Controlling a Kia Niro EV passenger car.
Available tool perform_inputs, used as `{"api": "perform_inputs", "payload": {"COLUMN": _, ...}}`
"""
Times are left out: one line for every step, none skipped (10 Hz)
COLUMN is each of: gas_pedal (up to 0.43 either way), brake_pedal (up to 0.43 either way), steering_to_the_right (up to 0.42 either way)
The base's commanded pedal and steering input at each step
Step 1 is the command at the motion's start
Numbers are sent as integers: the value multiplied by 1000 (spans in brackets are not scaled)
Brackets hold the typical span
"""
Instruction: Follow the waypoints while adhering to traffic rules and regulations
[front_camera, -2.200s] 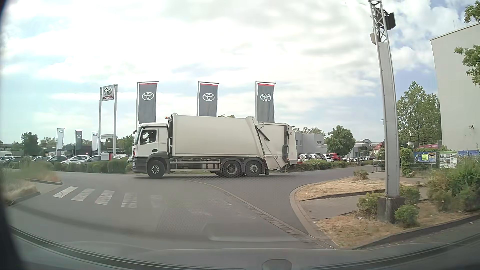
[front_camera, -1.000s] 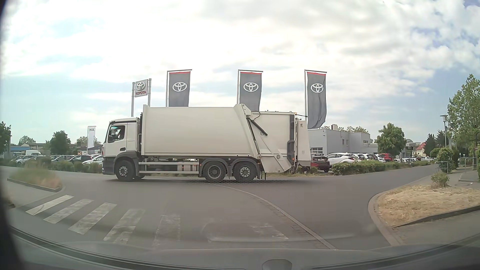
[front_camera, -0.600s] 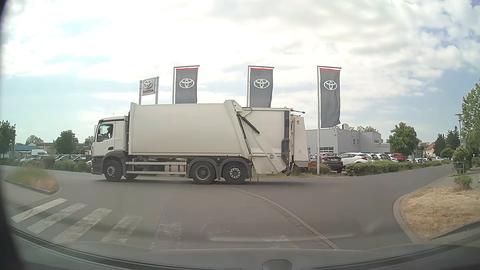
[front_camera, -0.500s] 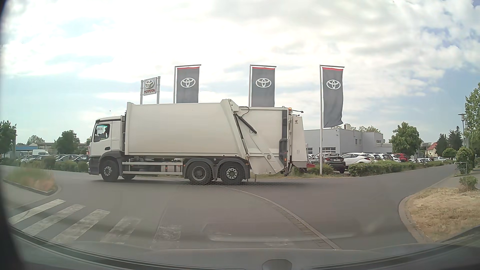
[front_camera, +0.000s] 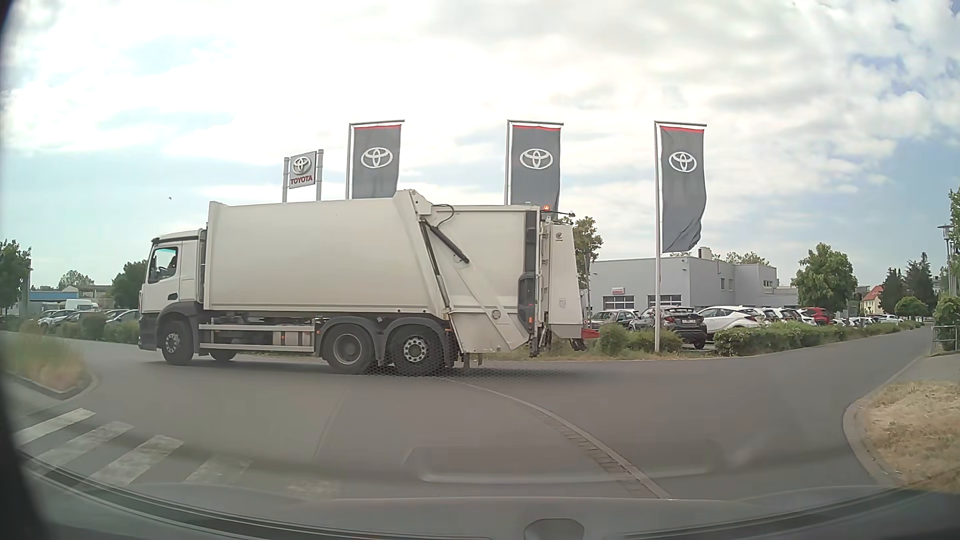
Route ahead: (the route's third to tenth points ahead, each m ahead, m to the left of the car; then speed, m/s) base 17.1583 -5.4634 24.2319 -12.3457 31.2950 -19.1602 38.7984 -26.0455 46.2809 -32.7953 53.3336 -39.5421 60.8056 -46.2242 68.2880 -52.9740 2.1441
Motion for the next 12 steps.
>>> {"api": "perform_inputs", "payload": {"gas_pedal": 67, "brake_pedal": 24, "steering_to_the_right": 62}}
{"api": "perform_inputs", "payload": {"gas_pedal": 87, "brake_pedal": 24, "steering_to_the_right": 83}}
{"api": "perform_inputs", "payload": {"gas_pedal": 87, "brake_pedal": 30, "steering_to_the_right": 104}}
{"api": "perform_inputs", "payload": {"gas_pedal": 87, "brake_pedal": 30, "steering_to_the_right": 124}}
{"api": "perform_inputs", "payload": {"gas_pedal": 87, "brake_pedal": 30, "steering_to_the_right": 144}}
{"api": "perform_inputs", "payload": {"gas_pedal": 87, "brake_pedal": 30, "steering_to_the_right": 167}}
{"api": "perform_inputs", "payload": {"gas_pedal": 87, "brake_pedal": 30, "steering_to_the_right": 191}}
{"api": "perform_inputs", "payload": {"gas_pedal": 87, "brake_pedal": 24, "steering_to_the_right": 213}}
{"api": "perform_inputs", "payload": {"gas_pedal": 87, "brake_pedal": 30, "steering_to_the_right": 232}}
{"api": "perform_inputs", "payload": {"gas_pedal": 87, "brake_pedal": 30, "steering_to_the_right": 254}}
{"api": "perform_inputs", "payload": {"gas_pedal": 87, "brake_pedal": 30, "steering_to_the_right": 274}}
{"api": "perform_inputs", "payload": {"gas_pedal": 87, "brake_pedal": 30, "steering_to_the_right": 300}}
